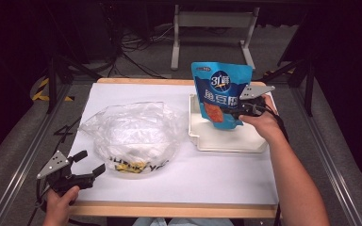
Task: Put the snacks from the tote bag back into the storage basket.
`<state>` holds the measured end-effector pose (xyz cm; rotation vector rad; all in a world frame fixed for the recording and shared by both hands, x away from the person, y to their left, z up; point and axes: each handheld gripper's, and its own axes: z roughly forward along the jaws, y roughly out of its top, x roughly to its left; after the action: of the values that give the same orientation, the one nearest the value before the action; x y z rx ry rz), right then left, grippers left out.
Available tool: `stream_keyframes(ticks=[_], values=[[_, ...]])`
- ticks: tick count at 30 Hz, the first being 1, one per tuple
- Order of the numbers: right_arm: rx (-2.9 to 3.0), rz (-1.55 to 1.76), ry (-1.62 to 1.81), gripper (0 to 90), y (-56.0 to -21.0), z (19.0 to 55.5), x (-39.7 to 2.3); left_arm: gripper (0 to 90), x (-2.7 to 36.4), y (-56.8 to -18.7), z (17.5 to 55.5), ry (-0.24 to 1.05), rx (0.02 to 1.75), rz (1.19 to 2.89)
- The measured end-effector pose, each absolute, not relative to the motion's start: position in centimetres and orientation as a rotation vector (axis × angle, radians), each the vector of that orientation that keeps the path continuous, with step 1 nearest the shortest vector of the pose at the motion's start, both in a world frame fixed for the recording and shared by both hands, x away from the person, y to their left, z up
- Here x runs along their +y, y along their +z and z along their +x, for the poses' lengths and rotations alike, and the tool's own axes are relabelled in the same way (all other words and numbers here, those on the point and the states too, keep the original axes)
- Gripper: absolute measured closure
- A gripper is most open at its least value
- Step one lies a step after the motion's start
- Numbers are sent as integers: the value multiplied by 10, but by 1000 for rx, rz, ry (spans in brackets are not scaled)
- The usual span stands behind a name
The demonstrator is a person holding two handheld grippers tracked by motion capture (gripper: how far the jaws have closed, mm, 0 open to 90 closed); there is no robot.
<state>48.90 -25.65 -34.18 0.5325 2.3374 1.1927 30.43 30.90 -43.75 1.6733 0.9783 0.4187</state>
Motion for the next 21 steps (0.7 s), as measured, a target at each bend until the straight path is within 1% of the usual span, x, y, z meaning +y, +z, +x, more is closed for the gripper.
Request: stream_keyframes(ticks=[15,21], values=[[2392,543,1237,526,-356,492,-261,66,309,-438,304,419,981,1675],[2408,528,1204,498,-358,494,-265,66,309,-438,304,423,980,1674]])
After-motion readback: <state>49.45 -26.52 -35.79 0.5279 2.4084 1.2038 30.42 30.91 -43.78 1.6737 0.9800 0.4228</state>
